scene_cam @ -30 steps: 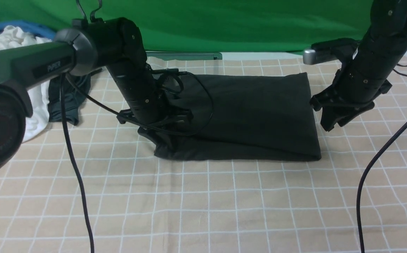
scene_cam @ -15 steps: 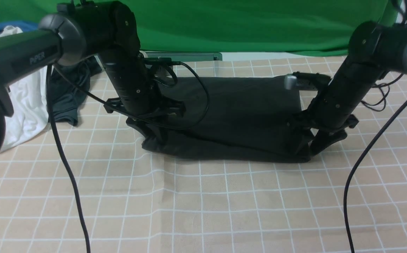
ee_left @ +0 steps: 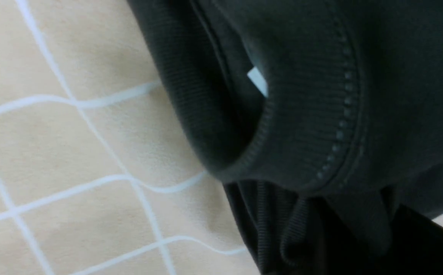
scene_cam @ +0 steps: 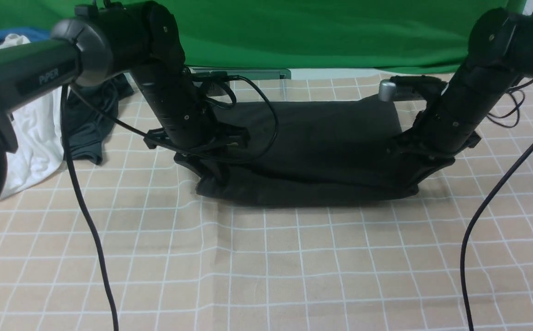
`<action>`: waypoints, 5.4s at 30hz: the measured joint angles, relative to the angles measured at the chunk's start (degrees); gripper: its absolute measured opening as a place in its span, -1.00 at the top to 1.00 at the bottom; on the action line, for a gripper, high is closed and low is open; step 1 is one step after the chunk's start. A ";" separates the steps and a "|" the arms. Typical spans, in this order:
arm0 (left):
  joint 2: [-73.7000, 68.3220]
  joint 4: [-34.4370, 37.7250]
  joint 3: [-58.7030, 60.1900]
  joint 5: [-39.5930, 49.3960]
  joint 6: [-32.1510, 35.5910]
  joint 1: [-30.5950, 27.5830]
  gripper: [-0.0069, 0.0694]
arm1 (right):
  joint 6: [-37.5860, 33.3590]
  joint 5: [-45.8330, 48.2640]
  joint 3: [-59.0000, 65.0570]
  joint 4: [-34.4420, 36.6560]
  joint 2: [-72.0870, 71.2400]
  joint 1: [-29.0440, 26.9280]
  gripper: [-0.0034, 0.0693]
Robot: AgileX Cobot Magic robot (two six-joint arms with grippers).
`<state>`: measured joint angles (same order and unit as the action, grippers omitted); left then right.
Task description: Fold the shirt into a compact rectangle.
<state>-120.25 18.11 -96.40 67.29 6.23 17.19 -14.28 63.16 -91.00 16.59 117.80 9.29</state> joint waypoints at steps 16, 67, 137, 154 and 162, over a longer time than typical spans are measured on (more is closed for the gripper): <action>5.02 0.30 5.85 1.47 -3.11 2.62 0.54 | 1.13 5.29 9.82 -1.53 -7.50 -1.45 0.61; 21.64 0.49 40.53 -20.27 -6.23 2.33 0.78 | 6.66 -7.00 26.13 -4.27 -27.46 9.35 0.81; 102.92 -2.99 70.55 -43.35 -7.12 1.67 0.77 | 4.95 -67.76 66.75 -13.54 -111.14 9.35 0.51; 104.10 -7.27 72.15 -47.69 -0.52 1.16 0.77 | 4.96 -67.78 66.75 -13.54 -111.14 9.35 0.41; 115.89 -10.79 85.97 -57.85 0.33 -11.42 0.77 | 5.01 -67.78 66.75 -13.54 -111.14 9.35 0.36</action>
<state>-4.36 7.32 -10.43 9.43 6.56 5.78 -9.27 -4.62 -24.26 3.05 6.66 18.64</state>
